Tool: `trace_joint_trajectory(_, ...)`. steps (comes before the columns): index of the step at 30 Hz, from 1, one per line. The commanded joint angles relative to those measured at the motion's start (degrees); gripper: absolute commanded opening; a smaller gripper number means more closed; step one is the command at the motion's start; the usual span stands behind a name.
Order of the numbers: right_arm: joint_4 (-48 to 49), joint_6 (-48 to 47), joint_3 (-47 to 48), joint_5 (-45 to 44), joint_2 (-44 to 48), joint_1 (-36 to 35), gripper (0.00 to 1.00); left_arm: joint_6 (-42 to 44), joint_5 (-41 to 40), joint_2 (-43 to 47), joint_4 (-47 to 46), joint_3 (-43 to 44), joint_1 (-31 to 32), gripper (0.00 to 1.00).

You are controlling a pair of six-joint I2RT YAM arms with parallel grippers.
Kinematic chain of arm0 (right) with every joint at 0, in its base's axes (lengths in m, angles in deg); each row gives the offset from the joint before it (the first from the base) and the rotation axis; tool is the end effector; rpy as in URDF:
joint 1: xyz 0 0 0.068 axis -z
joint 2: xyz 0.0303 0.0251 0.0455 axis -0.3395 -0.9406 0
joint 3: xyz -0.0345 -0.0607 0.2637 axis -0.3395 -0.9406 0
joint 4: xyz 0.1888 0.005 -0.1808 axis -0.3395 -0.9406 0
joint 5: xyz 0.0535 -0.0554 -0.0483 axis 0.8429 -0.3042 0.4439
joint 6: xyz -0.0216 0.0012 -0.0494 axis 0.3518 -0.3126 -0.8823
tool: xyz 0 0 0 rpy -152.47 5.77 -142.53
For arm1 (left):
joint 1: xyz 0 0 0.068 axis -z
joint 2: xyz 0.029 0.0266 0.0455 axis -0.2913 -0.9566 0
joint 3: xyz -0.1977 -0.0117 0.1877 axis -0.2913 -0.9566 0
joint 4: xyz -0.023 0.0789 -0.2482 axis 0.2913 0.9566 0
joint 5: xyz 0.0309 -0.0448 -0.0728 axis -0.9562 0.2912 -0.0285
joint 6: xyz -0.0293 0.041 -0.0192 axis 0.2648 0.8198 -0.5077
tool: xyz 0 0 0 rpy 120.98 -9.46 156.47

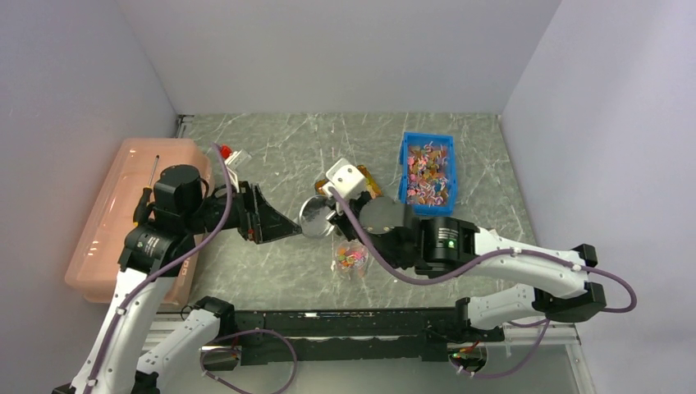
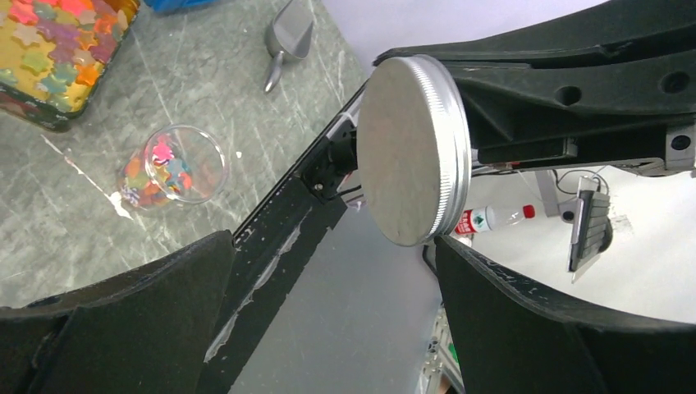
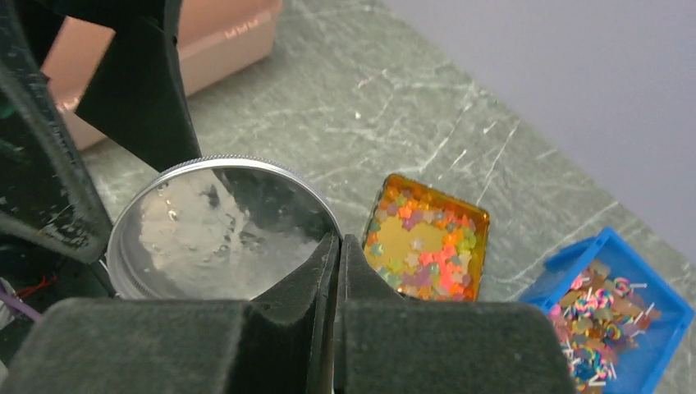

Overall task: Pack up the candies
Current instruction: Pick up the bottle lid at the center of the board.

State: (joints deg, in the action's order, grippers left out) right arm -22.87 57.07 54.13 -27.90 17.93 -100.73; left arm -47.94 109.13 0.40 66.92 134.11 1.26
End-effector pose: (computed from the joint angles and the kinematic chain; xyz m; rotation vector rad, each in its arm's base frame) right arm 0.0617 0.2459 0.4469 -0.7863 1.6040 0.4012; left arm 0.1172 -0.0670 0.4074 0.3348 2.0481 -1.4291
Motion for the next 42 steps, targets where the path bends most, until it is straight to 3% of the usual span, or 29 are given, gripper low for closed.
trace_joint_trajectory(1,-8.03,6.43,4.91,4.84,-2.86,0.61,0.0,3.95,-1.76,0.65,-0.09,2.27,-0.27,0.99)
trace_joint_trajectory(18,-8.04,9.33,6.43,8.68,-4.58,2.64,0.0,4.71,-0.85,1.64,0.77,1.46,-0.29,0.98)
trace_joint_trajectory(32,-9.92,13.38,10.22,9.3,-8.21,5.82,0.0,5.77,1.71,1.71,0.78,0.62,-0.27,0.54)
trace_joint_trajectory(42,-7.85,13.55,7.53,10.43,-5.79,5.91,0.0,6.91,1.22,0.97,1.43,0.92,-0.28,0.38)
